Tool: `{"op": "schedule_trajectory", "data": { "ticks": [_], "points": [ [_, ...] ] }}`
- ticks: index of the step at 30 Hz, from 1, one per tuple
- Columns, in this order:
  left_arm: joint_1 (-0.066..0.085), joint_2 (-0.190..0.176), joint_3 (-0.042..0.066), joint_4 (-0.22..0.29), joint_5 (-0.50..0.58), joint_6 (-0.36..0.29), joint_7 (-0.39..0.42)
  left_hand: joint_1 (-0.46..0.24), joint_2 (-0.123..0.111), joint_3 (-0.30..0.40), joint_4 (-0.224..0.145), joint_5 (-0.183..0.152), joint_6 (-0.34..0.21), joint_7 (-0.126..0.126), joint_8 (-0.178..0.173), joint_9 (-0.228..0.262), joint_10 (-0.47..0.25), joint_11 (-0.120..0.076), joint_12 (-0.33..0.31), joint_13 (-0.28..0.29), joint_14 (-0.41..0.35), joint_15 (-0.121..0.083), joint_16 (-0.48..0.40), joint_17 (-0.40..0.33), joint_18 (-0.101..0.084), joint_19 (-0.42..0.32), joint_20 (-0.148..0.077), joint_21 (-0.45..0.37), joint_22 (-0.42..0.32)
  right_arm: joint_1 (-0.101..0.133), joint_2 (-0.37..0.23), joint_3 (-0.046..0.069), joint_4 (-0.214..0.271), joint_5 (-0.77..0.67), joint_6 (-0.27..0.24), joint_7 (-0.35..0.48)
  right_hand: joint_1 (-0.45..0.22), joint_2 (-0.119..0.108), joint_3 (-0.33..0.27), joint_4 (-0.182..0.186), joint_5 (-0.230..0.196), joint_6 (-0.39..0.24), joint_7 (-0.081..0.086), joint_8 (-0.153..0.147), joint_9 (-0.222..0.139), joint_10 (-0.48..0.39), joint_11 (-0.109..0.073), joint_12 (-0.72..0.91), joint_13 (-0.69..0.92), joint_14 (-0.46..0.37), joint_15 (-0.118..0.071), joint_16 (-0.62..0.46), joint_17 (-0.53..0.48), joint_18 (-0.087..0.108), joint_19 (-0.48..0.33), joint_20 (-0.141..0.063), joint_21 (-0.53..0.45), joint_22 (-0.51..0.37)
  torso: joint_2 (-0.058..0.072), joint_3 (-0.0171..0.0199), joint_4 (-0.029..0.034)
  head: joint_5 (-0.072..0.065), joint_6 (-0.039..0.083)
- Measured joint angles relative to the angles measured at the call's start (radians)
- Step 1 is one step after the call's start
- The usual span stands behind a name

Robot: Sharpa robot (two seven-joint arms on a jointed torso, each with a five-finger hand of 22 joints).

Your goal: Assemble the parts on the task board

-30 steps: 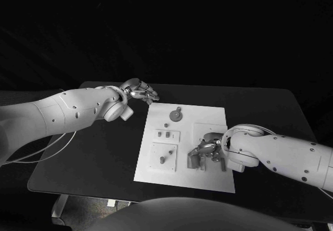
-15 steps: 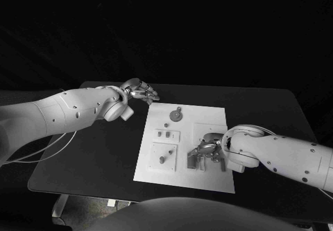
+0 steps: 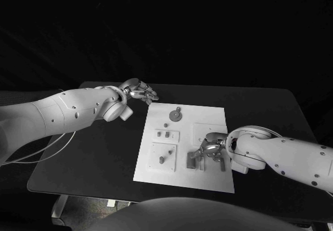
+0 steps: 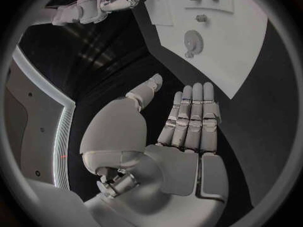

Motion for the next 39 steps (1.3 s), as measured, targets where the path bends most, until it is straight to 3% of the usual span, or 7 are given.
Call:
{"op": "schedule_trajectory", "data": {
  "ticks": [5, 13, 20, 28, 39],
  "points": [
    [0.0, -0.001, 0.0, -0.001, 0.0, 0.0, 0.0, 0.0, 0.0, 0.0, 0.0, 0.0, 0.0, 0.0, 0.0, 0.0, 0.0, 0.0, 0.0, 0.0, 0.0, 0.0, 0.0, 0.0, 0.0, 0.0, 0.0, 0.0, 0.0, 0.008, -0.039, 0.001, 0.048, -0.039, -0.032, 0.067, 0.094, -0.006, -0.003, -0.054, 0.0, 0.013, 0.002, 0.006, 0.008, 0.027, 0.0, 0.015, 0.011, 0.019, -0.001, 0.0, 0.02, -0.001, 0.014, -0.006, 0.0, 0.0, 0.0, 0.0, -0.0005, 0.001, 0.0],
    [0.0, -0.002, 0.0, 0.0, 0.0, 0.0, 0.0, 0.0, 0.0, 0.0, 0.0, 0.0, 0.0, 0.0, 0.0, 0.0, 0.0, 0.0, 0.0, 0.0, 0.0, 0.0, 0.0, 0.001, 0.0, 0.0, 0.0, 0.0, 0.0, 0.013, -0.063, 0.003, 0.08, -0.119, -0.05, 0.128, 0.128, 0.0, -0.017, -0.073, 0.0, 0.018, -0.003, 0.01, 0.011, 0.044, -0.004, 0.019, 0.011, 0.036, 0.0, 0.0, 0.036, -0.001, 0.023, -0.001, 0.0, -0.005, 0.0, 0.0001, -0.0016, -0.003, 0.0],
    [0.0, -0.003, 0.0, 0.001, 0.0, 0.0, 0.001, 0.0, 0.0, 0.0, 0.0, 0.0, 0.004, 0.004, 0.004, 0.0, 0.0, 0.0, 0.0, 0.0, 0.0, 0.0, 0.0, 0.001, 0.0, 0.0, 0.0, -0.004, 0.001, 0.009, -0.062, 0.003, 0.1, -0.226, -0.047, 0.158, 0.161, 0.022, -0.028, -0.095, 0.0, 0.046, -0.009, 0.021, 0.018, 0.083, -0.013, 0.039, 0.033, 0.067, -0.009, 0.0, 0.053, -0.001, 0.035, -0.003, 0.0, -0.008, 0.0, 0.001, -0.0015, -0.005, 0.0],
    [0.0, -0.003, 0.0, 0.002, 0.0, 0.0, 0.001, 0.0, 0.0, 0.0, 0.0, 0.0, 0.004, 0.004, 0.004, 0.0, 0.0, 0.0, 0.0, 0.0, 0.0, 0.0, 0.0, 0.002, 0.0, 0.0, 0.0, -0.004, 0.001, -0.021, -0.053, 0.003, 0.115, -0.369, -0.049, 0.173, 0.166, 0.027, -0.037, -0.104, 0.0, 0.059, -0.016, 0.025, 0.018, 0.102, -0.02, 0.047, 0.047, 0.075, -0.009, -0.004, 0.058, 0.0, 0.039, 0.0, 0.0, -0.009, 0.0, 0.0008, -0.0011, -0.006, 0.0],
    [0.0, -0.005, 0.0, 0.002, -0.001, 0.004, 0.001, 0.0, 0.0, -0.002, 0.002, 0.0, 0.011, 0.011, 0.009, 0.0, 0.002, -0.002, 0.0, 0.0, 0.004, -0.004, -0.004, 0.005, -0.001, 0.0, 0.0, -0.004, 0.003, -0.042, -0.037, 0.003, 0.116, -0.491, -0.067, 0.162, 0.17, 0.023, -0.04, -0.101, 0.0, 0.072, -0.021, 0.025, 0.017, 0.12, -0.024, 0.053, 0.058, 0.083, -0.004, -0.004, 0.062, 0.003, 0.049, -0.003, 0.0, -0.013, 0.0, -0.0004, 0.0001, -0.006, 0.0]
  ]
}}
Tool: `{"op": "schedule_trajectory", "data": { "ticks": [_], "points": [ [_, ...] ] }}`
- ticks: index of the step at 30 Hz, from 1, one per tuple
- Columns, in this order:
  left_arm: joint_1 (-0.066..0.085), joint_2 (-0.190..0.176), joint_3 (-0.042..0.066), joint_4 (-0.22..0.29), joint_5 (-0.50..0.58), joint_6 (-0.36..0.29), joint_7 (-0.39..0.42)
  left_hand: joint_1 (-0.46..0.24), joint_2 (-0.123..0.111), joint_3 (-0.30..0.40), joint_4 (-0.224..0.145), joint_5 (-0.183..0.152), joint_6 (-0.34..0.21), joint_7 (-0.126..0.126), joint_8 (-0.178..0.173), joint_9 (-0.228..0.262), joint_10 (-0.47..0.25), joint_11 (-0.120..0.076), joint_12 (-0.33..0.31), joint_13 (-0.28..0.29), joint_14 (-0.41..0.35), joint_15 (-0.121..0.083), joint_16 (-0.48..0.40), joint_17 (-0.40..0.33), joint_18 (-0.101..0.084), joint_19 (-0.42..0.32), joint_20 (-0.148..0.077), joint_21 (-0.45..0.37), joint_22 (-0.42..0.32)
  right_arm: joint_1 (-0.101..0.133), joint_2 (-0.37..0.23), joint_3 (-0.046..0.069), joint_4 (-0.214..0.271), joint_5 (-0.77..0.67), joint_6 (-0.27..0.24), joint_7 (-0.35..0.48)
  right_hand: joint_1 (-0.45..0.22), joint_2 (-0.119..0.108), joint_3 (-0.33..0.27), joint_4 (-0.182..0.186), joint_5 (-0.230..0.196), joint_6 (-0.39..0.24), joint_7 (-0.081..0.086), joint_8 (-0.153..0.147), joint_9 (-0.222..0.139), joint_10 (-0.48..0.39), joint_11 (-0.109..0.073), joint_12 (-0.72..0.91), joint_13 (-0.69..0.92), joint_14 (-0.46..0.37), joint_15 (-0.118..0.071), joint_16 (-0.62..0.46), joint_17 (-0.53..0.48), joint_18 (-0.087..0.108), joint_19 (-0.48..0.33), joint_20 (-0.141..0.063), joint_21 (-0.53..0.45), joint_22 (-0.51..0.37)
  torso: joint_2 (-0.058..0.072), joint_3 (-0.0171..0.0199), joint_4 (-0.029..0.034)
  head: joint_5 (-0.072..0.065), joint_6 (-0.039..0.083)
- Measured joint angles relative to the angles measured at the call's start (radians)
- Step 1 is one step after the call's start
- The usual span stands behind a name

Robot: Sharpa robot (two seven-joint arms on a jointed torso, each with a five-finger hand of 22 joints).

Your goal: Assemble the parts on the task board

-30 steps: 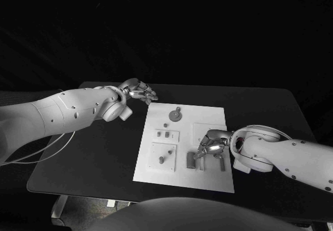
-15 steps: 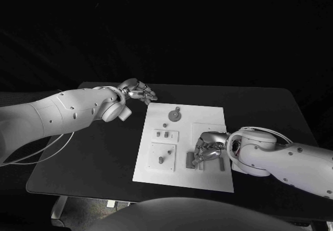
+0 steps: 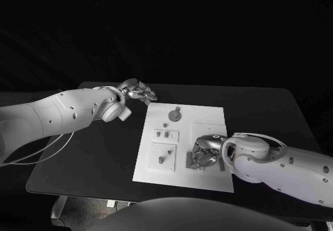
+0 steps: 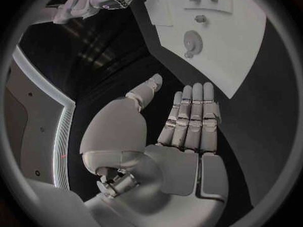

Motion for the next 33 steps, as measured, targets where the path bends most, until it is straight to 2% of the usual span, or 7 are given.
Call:
{"op": "schedule_trajectory", "data": {
  "ticks": [16, 33],
  "points": [
    [0.0, -0.001, 0.0, 0.0, 0.0, 0.008, -0.001, 0.0, 0.0, 0.003, 0.003, 0.0, 0.003, -0.004, 0.004, 0.0, 0.005, 0.002, 0.0, 0.0, 0.003, 0.003, 0.0, 0.001, 0.0, 0.0, 0.0, 0.0, 0.001, -0.013, 0.013, 0.0, -0.005, -0.121, -0.032, -0.042, -0.002, -0.002, 0.0, 0.019, 0.0, 0.011, -0.004, 0.001, -0.002, 0.02, -0.005, 0.009, 0.016, 0.012, 0.002, -0.004, 0.006, 0.001, 0.011, 0.0, 0.0, -0.004, 0.0, 0.0, 0.0002, 0.004, 0.0],
    [0.0, -0.001, 0.0, 0.0, 0.0, 0.015, -0.003, 0.0, 0.0, 0.0, 0.005, 0.0, 0.003, -0.004, 0.004, 0.0, 0.005, 0.002, 0.0, 0.0, 0.003, 0.003, 0.0, 0.002, -0.001, 0.0, 0.0, 0.0, 0.002, -0.014, 0.012, 0.0, -0.008, -0.148, -0.041, -0.069, -0.009, -0.009, 0.001, 0.031, 0.0, 0.014, -0.007, 0.001, -0.004, 0.023, -0.009, 0.009, 0.017, 0.016, 0.005, -0.008, 0.007, 0.001, 0.011, 0.0, 0.0, -0.006, 0.0, 0.0001, -0.0001, 0.002, 0.0]
  ]
}}
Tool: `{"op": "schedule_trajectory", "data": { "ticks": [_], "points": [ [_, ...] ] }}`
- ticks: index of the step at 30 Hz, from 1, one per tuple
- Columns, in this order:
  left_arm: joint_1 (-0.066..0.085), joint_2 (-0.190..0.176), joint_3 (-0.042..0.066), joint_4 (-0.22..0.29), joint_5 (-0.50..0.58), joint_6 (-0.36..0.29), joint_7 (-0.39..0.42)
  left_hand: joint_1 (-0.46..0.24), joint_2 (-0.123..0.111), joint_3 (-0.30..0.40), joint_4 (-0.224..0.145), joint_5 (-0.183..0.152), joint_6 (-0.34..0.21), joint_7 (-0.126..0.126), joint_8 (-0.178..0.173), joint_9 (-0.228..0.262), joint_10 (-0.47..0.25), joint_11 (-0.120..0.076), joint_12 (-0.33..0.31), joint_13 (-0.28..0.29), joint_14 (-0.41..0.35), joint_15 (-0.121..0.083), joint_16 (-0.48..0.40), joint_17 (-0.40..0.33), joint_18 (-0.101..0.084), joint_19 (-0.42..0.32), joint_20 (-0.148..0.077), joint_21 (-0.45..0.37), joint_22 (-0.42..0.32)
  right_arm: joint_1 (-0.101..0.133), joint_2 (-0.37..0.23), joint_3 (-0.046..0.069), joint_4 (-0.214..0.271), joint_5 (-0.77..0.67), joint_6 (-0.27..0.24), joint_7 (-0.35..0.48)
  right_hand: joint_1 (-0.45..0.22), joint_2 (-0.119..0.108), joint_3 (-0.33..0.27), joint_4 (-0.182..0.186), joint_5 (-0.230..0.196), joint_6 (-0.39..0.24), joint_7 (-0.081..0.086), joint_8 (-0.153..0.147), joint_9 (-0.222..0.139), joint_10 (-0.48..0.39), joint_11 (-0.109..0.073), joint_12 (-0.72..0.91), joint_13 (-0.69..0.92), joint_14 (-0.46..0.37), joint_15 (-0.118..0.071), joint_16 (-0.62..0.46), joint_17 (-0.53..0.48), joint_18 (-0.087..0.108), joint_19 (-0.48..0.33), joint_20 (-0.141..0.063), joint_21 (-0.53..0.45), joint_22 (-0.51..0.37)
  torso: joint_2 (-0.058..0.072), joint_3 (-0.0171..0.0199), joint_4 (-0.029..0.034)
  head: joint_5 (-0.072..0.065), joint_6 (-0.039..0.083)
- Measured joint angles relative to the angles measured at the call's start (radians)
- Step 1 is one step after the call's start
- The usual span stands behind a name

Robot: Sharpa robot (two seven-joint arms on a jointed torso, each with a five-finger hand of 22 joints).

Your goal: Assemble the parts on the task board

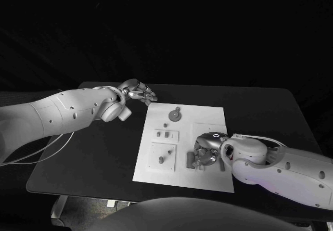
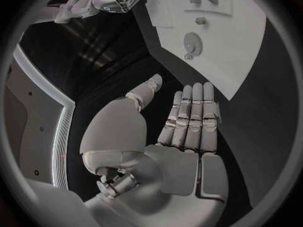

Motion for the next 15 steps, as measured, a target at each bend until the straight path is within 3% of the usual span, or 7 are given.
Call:
{"op": "schedule_trajectory", "data": {
  "ticks": [7, 11, 15],
  "points": [
    [0.0, 0.0, 0.0, 0.0, 0.0, 0.001, -0.001, 0.0, 0.0, 0.0, 0.0, 0.0, 0.0, 0.0, 0.0, -0.001, 0.0, 0.0, 0.0, 0.0, 0.0, 0.0, 0.0, 0.0, -0.001, 0.0, 0.0, 0.0, 0.0, -0.001, -0.029, 0.0, 0.003, 0.003, -0.021, 0.0, -0.004, -0.004, 0.003, 0.012, 0.0, 0.0, 0.0, 0.0, -0.003, 0.0, 0.0, 0.0, -0.004, 0.0, 0.001, 0.0, -0.003, 0.0, 0.0, 0.0, 0.0, -0.001, 0.0, -0.0002, 0.0001, -0.002, 0.0],
    [0.0, -0.001, 0.0, -0.001, 0.0, 0.002, -0.001, 0.0, 0.0, 0.0, 0.0, 0.0, 0.0, 0.0, 0.0, -0.001, 0.0, 0.0, 0.0, 0.0, 0.0, 0.0, 0.0, 0.0, -0.004, 0.0, 0.0, 0.0, 0.0, 0.002, -0.073, 0.006, 0.013, 0.027, -0.047, 0.0, -0.001, -0.026, 0.013, 0.034, 0.0, 0.0, 0.0, 0.0, -0.005, -0.002, 0.002, -0.013, -0.02, 0.007, 0.0, -0.003, -0.001, 0.0, 0.007, -0.004, 0.0, -0.004, 0.0, -0.0002, 0.0001, -0.003, 0.0],
    [0.0, -0.001, 0.0, -0.001, 0.0, 0.002, -0.001, 0.0, 0.0, 0.0, 0.0, 0.0, 0.0, 0.0, 0.0, -0.001, 0.0, 0.0, 0.0, 0.0, 0.0, 0.0, -0.004, 0.001, -0.004, 0.0, 0.0, 0.0, 0.0, 0.036, -0.1, 0.015, 0.018, 0.11, -0.061, 0.001, -0.027, -0.053, 0.022, 0.09, 0.0, -0.022, 0.01, -0.022, -0.011, -0.027, 0.016, -0.037, -0.048, 0.002, -0.003, -0.009, -0.017, 0.0, 0.009, -0.005, -0.007, -0.006, -0.001, -0.0002, -0.0005, -0.005, 0.0]
  ]
}}
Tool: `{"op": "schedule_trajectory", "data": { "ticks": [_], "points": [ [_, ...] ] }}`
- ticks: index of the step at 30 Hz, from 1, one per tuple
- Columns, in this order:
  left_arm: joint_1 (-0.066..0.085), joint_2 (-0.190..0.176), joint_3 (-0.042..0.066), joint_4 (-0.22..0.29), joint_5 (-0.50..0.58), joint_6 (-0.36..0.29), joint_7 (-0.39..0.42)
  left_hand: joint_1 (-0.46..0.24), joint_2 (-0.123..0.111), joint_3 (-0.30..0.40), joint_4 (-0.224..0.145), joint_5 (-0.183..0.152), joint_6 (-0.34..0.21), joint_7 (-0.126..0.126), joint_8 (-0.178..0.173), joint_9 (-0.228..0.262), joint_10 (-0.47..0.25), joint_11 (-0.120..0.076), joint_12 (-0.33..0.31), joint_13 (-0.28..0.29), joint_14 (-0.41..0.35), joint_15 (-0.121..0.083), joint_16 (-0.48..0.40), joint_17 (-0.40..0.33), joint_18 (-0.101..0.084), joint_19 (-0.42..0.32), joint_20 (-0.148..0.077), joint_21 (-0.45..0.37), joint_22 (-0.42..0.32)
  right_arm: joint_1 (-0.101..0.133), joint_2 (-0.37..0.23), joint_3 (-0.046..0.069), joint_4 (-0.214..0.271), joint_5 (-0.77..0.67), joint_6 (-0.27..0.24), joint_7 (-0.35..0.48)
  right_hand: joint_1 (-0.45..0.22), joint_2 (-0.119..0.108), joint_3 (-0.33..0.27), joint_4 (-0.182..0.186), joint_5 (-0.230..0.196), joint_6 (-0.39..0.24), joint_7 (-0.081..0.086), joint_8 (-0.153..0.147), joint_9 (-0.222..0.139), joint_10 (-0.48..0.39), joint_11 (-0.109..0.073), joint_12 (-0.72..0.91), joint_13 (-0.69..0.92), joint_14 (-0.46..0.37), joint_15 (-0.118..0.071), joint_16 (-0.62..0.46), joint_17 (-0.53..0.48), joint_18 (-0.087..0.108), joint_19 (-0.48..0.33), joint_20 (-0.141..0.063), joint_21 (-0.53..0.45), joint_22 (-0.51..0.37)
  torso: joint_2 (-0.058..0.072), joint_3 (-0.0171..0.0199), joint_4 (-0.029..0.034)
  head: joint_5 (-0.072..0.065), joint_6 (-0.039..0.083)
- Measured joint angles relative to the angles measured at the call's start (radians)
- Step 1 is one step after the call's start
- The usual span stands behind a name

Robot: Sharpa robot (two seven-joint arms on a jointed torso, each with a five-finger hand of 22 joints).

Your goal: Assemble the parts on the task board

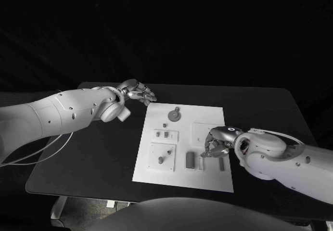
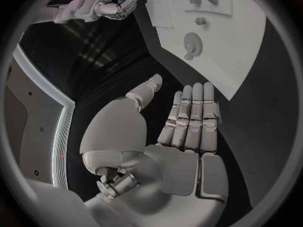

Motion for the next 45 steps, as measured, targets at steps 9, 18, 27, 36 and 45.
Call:
{"op": "schedule_trajectory", "data": {
  "ticks": [9, 18, 27, 36, 45],
  "points": [
    [0.0, -0.001, 0.0, 0.002, 0.0, 0.0, 0.0, -0.004, -0.004, -0.003, 0.003, 0.0, 0.0, 0.0, 0.0, -0.002, 0.0, 0.0, 0.0, 0.0, 0.0, 0.0, -0.004, 0.0, 0.0, 0.0, 0.0, -0.004, 0.001, 0.029, -0.063, 0.006, -0.007, 0.151, 0.09, -0.034, -0.056, 0.028, -0.013, 0.077, 0.0, -0.046, 0.019, -0.015, 0.002, -0.045, 0.016, -0.021, -0.026, -0.043, 0.001, -0.006, -0.041, 0.0, -0.028, 0.009, -0.008, 0.002, 0.0, 0.0006, -0.001, -0.007, 0.0],
    [0.0, -0.002, 0.0, 0.007, 0.0, -0.002, 0.0, -0.004, -0.004, -0.003, 0.003, 0.0, 0.0, 0.0, -0.001, -0.002, 0.0, 0.0, 0.0, 0.0, 0.0, 0.0, -0.004, 0.001, 0.0, 0.0, 0.0, -0.004, 0.001, 0.028, -0.092, 0.004, -0.022, 0.179, 0.193, -0.105, -0.091, 0.072, -0.044, 0.079, 0.0, -0.041, 0.016, -0.015, 0.006, -0.06, 0.012, -0.025, -0.03, -0.062, 0.006, -0.006, -0.05, 0.0, -0.048, 0.015, -0.008, 0.01, 0.001, 0.0012, -0.0016, -0.016, 0.0],
    [0.0, -0.002, 0.0, 0.009, 0.0, -0.004, 0.001, -0.004, -0.004, -0.003, 0.003, 0.0, 0.0, 0.0, -0.001, -0.003, 0.0, 0.0, 0.0, 0.0, -0.001, -0.001, -0.008, 0.001, 0.0, 0.0, 0.0, -0.008, 0.001, 0.021, -0.095, -0.005, -0.034, 0.189, 0.229, -0.158, -0.1, 0.074, -0.051, 0.085, 0.0, -0.038, 0.016, -0.015, 0.006, -0.073, 0.012, -0.034, -0.033, -0.074, 0.011, -0.011, -0.056, 0.0, -0.058, 0.021, -0.013, 0.011, 0.0, 0.0018, -0.0024, -0.027, 0.0],
    [0.0, -0.003, 0.0, 0.011, -0.001, -0.005, 0.001, -0.004, -0.004, -0.003, 0.003, 0.0, 0.0, 0.0, 0.003, -0.003, 0.0, 0.0, 0.0, 0.0, -0.001, -0.001, -0.008, 0.001, 0.0, 0.0, 0.0, -0.008, 0.002, -0.01, -0.059, -0.009, -0.059, 0.182, 0.23, -0.173, -0.131, 0.067, -0.057, 0.112, 0.0, -0.034, 0.012, -0.006, 0.014, -0.069, 0.008, -0.029, -0.025, -0.07, 0.015, -0.011, -0.044, 0.0, -0.059, 0.02, -0.013, 0.013, 0.001, 0.0013, 0.0, -0.033, 0.0],
    [0.0, -0.004, 0.0, 0.011, -0.001, -0.005, 0.001, -0.004, -0.004, -0.003, 0.003, 0.0, 0.0, 0.0, 0.003, -0.004, 0.0, 0.0, 0.0, 0.0, -0.001, -0.001, -0.008, 0.002, 0.0, 0.0, 0.0, -0.008, 0.001, -0.019, -0.036, -0.006, -0.064, 0.175, 0.224, -0.174, -0.132, 0.067, -0.056, 0.117, 0.0, -0.022, 0.01, -0.005, 0.014, -0.066, 0.005, -0.025, -0.021, -0.07, 0.015, -0.011, -0.04, 0.0, -0.061, 0.018, -0.013, 0.014, 0.001, 0.0, 0.0018, -0.033, 0.0]
  ]
}}
